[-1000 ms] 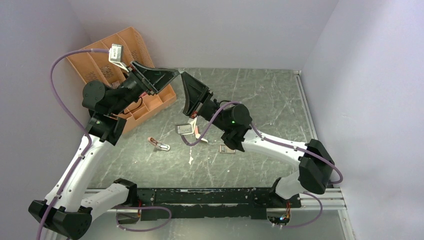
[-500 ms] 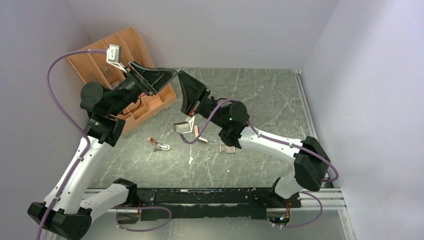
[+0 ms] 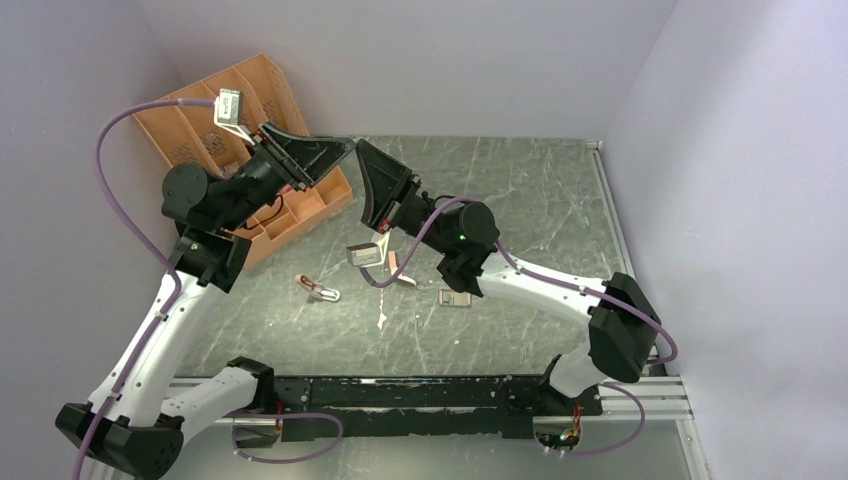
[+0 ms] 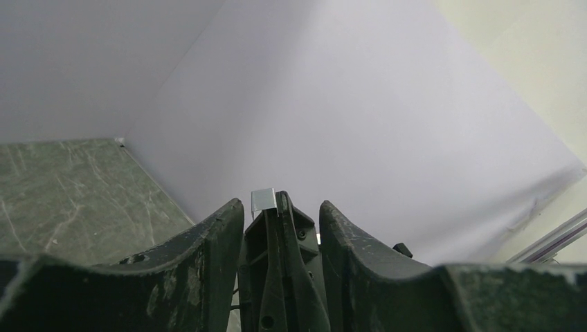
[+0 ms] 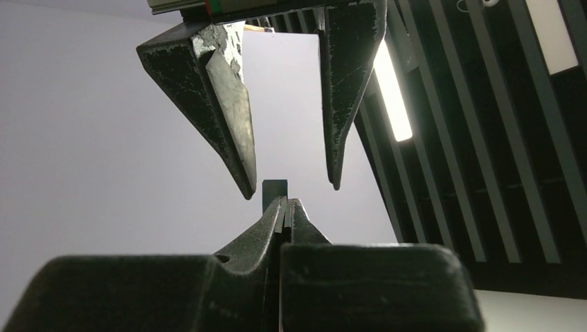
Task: Load the staples into the stapler
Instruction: Pick up the stapler, then place the staple at the center of the board, then adjust the stapler at the center of the board.
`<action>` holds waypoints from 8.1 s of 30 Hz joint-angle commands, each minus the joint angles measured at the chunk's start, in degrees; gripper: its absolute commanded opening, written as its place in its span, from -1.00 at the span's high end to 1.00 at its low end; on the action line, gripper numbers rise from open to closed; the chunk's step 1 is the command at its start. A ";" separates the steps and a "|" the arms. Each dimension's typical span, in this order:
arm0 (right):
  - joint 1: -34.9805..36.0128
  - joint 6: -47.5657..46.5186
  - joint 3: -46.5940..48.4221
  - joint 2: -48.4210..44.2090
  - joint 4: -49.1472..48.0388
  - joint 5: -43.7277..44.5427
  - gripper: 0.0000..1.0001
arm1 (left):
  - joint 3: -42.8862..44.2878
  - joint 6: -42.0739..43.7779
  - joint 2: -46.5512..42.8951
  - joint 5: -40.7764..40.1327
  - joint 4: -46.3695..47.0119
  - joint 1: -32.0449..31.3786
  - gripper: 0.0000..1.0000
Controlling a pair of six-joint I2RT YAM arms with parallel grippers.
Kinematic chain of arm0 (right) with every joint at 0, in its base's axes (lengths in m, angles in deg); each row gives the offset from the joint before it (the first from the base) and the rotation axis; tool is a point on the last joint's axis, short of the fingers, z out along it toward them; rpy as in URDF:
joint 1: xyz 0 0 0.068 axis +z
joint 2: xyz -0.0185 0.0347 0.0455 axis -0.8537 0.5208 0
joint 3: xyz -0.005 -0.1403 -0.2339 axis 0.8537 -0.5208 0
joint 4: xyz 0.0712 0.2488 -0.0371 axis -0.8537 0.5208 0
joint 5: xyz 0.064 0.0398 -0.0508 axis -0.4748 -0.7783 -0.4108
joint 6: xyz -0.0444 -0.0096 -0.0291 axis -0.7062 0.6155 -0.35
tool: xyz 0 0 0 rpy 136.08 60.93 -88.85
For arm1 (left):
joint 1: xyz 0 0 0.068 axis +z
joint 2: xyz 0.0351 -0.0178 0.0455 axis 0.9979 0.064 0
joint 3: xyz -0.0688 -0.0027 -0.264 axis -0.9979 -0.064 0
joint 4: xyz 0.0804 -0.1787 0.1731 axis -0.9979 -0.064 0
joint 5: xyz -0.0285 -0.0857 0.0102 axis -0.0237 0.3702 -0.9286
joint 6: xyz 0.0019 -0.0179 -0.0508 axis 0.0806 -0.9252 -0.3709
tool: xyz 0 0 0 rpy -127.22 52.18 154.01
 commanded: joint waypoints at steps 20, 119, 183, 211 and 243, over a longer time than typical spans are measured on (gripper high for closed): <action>-0.01 -2.16 1.18 -1.12 -0.99 -2.80 1.00 | 0.34 -0.82 -0.16 0.04 1.77 -0.23 0.54; -0.18 97.80 -29.96 -47.63 42.64 46.64 -0.07 | -40.89 75.83 41.91 10.74 34.89 -37.79 0.85; -23.12 125.05 -16.03 6.07 42.49 -17.62 -0.14 | -36.40 62.76 -11.20 -28.48 -3.40 -21.01 -0.50; -22.70 121.10 -13.35 18.01 42.03 -20.15 0.03 | -35.30 63.40 -10.83 -23.64 -4.03 -21.02 -0.51; -16.30 113.03 -11.01 17.76 50.42 -11.88 0.56 | -35.65 63.46 -12.14 -24.76 -4.11 -21.05 -0.50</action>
